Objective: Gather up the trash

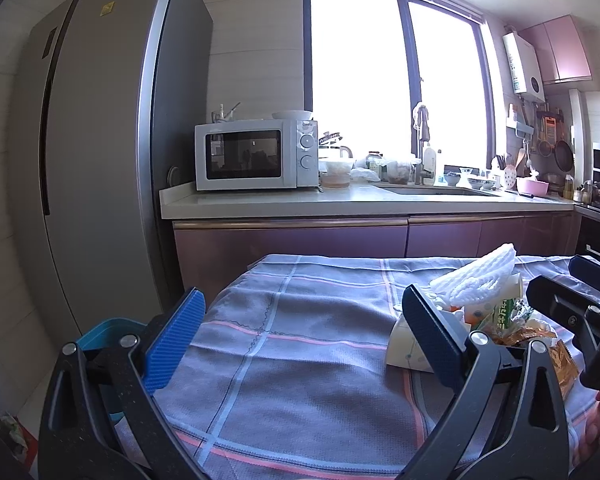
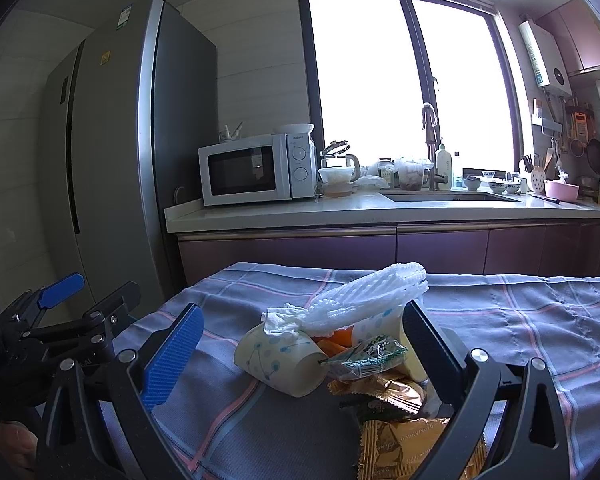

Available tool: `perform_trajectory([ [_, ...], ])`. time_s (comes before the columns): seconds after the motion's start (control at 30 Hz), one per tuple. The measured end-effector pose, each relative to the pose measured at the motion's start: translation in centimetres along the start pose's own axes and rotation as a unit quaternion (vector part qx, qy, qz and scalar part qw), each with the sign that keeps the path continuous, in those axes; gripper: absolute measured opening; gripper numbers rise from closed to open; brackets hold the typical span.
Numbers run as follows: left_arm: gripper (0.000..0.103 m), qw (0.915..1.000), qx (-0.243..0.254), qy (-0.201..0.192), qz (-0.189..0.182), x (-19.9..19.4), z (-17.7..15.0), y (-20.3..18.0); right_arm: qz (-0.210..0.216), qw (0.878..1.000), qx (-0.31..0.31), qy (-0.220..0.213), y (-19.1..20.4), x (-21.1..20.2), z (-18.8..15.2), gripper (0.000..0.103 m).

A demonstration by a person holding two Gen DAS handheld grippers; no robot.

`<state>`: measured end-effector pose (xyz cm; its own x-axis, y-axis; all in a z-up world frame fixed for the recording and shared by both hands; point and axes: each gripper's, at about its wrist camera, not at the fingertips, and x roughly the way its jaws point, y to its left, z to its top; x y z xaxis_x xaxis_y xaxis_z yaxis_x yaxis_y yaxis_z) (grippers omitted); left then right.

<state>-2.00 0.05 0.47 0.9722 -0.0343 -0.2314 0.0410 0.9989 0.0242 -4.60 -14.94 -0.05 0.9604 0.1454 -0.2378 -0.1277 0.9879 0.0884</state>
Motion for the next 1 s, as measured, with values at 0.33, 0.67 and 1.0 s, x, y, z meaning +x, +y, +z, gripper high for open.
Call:
perform_trajectory([
  [0.33,0.097,0.9998,0.003,0.015,-0.011,1.0,-0.2,-0.5,0.005,1.000,0.005,0.010,-0.9,0.6,0.2,0.096],
  [0.67,0.097,0.9880,0.001,0.100,-0.118,5.8,-0.5,-2.0,0.008,0.996,0.058,0.071,-5.7,4.1,1.2,0.088],
  [1.0,0.089,0.9583,0.009,0.187,-0.216,11.9,-1.8,-4.8,0.021,0.992,0.076,0.096,-8.6,7.5,3.3,0.072],
])
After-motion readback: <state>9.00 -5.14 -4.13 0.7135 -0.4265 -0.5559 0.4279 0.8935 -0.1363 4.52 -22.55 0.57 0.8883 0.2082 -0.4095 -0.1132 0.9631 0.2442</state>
